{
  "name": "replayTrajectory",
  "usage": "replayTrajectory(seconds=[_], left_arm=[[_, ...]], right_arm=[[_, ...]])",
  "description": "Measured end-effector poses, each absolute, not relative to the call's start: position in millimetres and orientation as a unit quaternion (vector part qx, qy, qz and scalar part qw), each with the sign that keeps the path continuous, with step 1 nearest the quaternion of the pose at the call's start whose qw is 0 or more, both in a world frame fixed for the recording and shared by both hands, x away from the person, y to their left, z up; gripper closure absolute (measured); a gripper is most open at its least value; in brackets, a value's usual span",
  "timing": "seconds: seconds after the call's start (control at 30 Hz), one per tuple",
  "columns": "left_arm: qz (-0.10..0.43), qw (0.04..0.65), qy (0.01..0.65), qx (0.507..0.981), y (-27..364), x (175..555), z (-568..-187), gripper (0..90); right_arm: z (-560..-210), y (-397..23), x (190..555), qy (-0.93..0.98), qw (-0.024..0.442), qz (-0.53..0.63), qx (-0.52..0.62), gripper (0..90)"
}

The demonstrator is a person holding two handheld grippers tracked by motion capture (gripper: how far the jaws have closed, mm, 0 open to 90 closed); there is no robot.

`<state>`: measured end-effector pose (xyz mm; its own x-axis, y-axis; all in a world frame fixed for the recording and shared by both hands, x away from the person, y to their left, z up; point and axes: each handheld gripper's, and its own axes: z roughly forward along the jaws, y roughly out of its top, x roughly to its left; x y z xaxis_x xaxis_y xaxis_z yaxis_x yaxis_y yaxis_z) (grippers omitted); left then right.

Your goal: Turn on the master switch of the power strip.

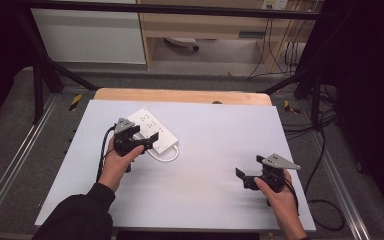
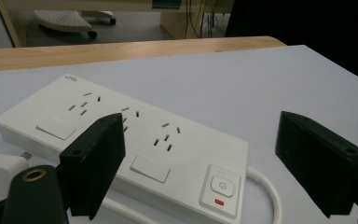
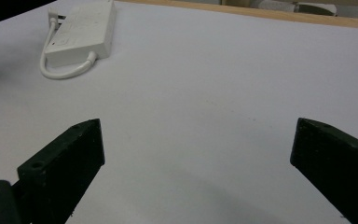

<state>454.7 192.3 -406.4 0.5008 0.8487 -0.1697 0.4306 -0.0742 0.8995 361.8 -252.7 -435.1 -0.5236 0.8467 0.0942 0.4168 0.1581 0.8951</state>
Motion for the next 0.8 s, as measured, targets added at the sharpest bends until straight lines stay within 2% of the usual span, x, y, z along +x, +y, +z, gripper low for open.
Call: replayTrajectory(seconds=[0.23, 0.47, 0.8], left_arm=[[0.222, 0.497, 0.448, 0.709, 191.2, 458.7, -410.1, 25.3], [0.235, 0.482, 0.441, 0.720, 186.8, 460.8, -413.9, 42.3], [0.227, 0.475, 0.440, 0.728, 181.0, 463.3, -416.7, 61.6]], right_arm=[[-435.3, -252.6, 361.9, 0.727, 0.223, 0.482, 0.436, 3.2], [-435.5, -252.7, 362.0, 0.727, 0.223, 0.482, 0.436, 3.2], [-435.5, -252.0, 361.9, 0.728, 0.222, 0.481, 0.435, 3.3]])
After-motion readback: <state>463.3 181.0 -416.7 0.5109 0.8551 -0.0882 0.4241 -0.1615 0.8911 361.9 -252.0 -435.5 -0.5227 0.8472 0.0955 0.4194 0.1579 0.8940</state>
